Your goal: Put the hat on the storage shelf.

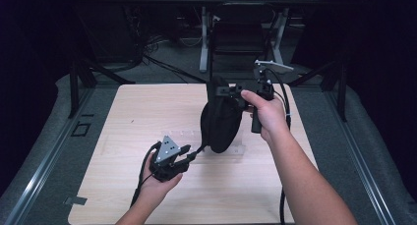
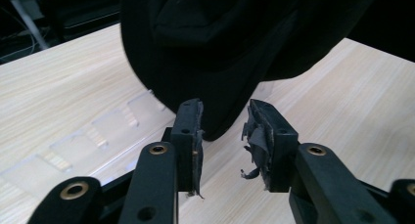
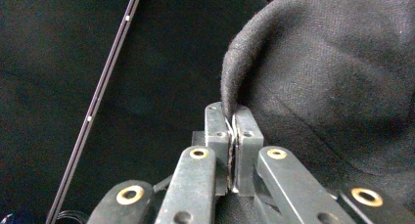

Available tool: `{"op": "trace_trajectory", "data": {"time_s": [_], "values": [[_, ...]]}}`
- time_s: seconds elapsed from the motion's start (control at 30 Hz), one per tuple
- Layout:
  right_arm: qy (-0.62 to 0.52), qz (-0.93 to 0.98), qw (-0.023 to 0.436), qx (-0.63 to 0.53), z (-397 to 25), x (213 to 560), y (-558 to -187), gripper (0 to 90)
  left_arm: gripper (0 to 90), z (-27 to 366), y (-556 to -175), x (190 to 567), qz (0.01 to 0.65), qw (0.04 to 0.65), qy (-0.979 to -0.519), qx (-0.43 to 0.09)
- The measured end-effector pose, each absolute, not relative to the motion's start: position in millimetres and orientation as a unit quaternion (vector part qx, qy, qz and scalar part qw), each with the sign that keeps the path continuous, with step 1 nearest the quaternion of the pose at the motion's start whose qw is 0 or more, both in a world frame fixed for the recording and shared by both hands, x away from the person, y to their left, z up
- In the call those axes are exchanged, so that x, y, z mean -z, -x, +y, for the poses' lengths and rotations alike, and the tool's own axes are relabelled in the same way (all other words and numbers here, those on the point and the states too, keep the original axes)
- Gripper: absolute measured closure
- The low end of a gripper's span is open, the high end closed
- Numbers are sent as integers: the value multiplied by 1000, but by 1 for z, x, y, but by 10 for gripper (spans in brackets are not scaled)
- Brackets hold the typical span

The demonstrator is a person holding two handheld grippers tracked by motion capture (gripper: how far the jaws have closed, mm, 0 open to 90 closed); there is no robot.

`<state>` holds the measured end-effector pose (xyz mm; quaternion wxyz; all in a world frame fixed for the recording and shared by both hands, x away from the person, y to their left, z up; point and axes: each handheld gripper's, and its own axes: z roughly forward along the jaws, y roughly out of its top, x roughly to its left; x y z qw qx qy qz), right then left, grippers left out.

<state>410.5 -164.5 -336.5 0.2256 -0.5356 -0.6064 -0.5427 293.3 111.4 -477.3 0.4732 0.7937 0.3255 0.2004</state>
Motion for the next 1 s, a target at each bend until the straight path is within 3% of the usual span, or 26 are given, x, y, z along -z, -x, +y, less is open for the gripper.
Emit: {"op": "trace_trajectory", "data": {"time_s": [0.63,1.0], "values": [[531,-605,231,547,-158,337,-411,879,764,89,-296,463,302,470,-802,-211],[531,-603,230,549,-157,337,-410,879,766,79,-301,463,298,448,-812,-227]]}}
